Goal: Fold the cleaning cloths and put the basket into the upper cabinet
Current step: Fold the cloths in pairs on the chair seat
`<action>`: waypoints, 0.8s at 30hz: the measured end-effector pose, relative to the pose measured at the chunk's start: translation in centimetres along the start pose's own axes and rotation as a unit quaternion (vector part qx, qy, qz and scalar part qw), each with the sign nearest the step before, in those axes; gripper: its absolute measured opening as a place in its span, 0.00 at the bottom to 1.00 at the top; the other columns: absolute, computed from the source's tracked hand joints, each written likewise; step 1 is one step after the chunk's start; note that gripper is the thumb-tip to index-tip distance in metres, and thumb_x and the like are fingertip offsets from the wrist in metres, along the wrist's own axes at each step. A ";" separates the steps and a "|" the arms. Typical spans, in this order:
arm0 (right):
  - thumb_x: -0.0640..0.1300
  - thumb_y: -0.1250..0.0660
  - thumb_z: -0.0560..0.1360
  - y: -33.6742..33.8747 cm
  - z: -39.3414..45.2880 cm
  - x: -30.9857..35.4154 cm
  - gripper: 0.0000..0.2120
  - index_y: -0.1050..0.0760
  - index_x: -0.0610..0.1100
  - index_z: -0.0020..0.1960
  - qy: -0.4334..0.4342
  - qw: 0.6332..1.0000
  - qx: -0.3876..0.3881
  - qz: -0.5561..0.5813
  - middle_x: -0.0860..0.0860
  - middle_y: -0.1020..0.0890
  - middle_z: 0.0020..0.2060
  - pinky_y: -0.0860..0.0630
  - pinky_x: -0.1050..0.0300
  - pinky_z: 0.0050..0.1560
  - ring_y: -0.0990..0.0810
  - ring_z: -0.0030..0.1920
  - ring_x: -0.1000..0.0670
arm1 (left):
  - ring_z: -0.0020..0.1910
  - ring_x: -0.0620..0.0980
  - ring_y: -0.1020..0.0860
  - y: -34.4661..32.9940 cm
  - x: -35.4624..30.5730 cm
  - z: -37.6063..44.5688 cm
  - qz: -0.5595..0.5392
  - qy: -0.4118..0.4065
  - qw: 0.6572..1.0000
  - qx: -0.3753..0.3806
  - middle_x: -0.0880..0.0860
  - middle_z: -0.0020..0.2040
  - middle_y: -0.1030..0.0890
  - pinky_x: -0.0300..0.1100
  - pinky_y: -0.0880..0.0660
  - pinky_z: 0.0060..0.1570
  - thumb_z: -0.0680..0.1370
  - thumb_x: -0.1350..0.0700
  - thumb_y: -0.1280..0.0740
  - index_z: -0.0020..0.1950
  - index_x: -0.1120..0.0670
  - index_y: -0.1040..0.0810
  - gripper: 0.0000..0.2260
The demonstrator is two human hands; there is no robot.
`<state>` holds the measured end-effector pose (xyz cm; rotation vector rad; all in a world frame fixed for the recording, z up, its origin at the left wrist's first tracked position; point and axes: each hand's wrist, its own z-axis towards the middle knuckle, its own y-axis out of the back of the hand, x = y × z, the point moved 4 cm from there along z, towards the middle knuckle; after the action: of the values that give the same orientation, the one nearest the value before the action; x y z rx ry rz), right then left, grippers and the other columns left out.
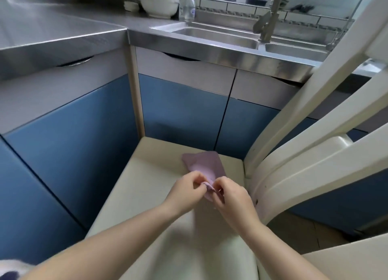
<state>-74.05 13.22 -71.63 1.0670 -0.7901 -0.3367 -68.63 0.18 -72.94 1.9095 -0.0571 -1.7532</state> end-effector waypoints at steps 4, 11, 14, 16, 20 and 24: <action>0.49 0.33 0.74 2.2 2.2 2.3 0.06 0.23 0.48 0.47 0.026 1.000 -0.011 0.002 0.53 0.23 0.41 0.26 0.58 0.37 0.26 0.40 0.50 | 0.41 0.46 0.22 5.1 -3.7 0.2 0.018 -0.038 0.998 -0.054 0.47 0.39 0.20 0.35 0.27 0.41 0.75 0.61 0.38 0.42 0.51 0.24 0.06; 0.41 0.35 0.72 6.5 5.7 5.2 0.05 0.24 0.51 0.44 0.025 0.998 -0.050 0.023 0.56 0.23 0.40 0.26 0.58 0.40 0.25 0.41 0.53 | 0.45 0.50 0.22 13.5 -8.0 -1.0 0.242 -0.236 0.936 -0.096 0.48 0.46 0.20 0.48 0.25 0.44 0.76 0.63 0.40 0.46 0.53 0.27 0.05; 0.42 0.34 0.73 8.2 6.5 5.7 0.05 0.24 0.52 0.43 0.029 0.998 -0.046 0.023 0.58 0.21 0.37 0.25 0.58 0.40 0.23 0.40 0.55 | 0.44 0.50 0.21 16.7 -8.9 -1.2 0.349 -0.326 0.872 -0.104 0.49 0.49 0.20 0.47 0.22 0.41 0.75 0.64 0.37 0.45 0.54 0.21 0.07; 0.45 0.34 0.74 9.2 6.8 5.9 0.04 0.23 0.53 0.42 0.037 0.998 -0.041 0.025 0.59 0.20 0.35 0.25 0.59 0.38 0.22 0.38 0.55 | 0.42 0.51 0.20 18.5 -9.1 -1.5 0.394 -0.339 0.849 -0.092 0.48 0.50 0.21 0.45 0.22 0.40 0.75 0.60 0.36 0.49 0.52 0.19 0.08; 0.43 0.31 0.74 10.5 7.7 6.4 0.10 0.24 0.57 0.38 0.068 0.996 -0.001 0.064 0.61 0.20 0.33 0.30 0.69 0.36 0.23 0.37 0.60 | 0.44 0.42 0.23 20.8 -9.5 -2.0 0.359 -0.321 0.876 -0.035 0.43 0.49 0.22 0.39 0.24 0.46 0.78 0.51 0.37 0.51 0.50 0.21 0.07; 0.40 0.30 0.72 11.0 8.8 5.4 0.14 0.25 0.59 0.38 0.042 0.997 0.021 0.067 0.62 0.19 0.36 0.30 0.73 0.39 0.23 0.40 0.65 | 0.45 0.39 0.23 23.1 -7.7 -0.9 0.314 -0.185 0.931 -0.019 0.39 0.50 0.23 0.33 0.26 0.48 0.77 0.55 0.34 0.57 0.46 0.28 0.10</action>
<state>-78.03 9.40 -57.57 1.0550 -0.7921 -0.1613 -61.50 -16.20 -56.42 1.2948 -0.6865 -1.6025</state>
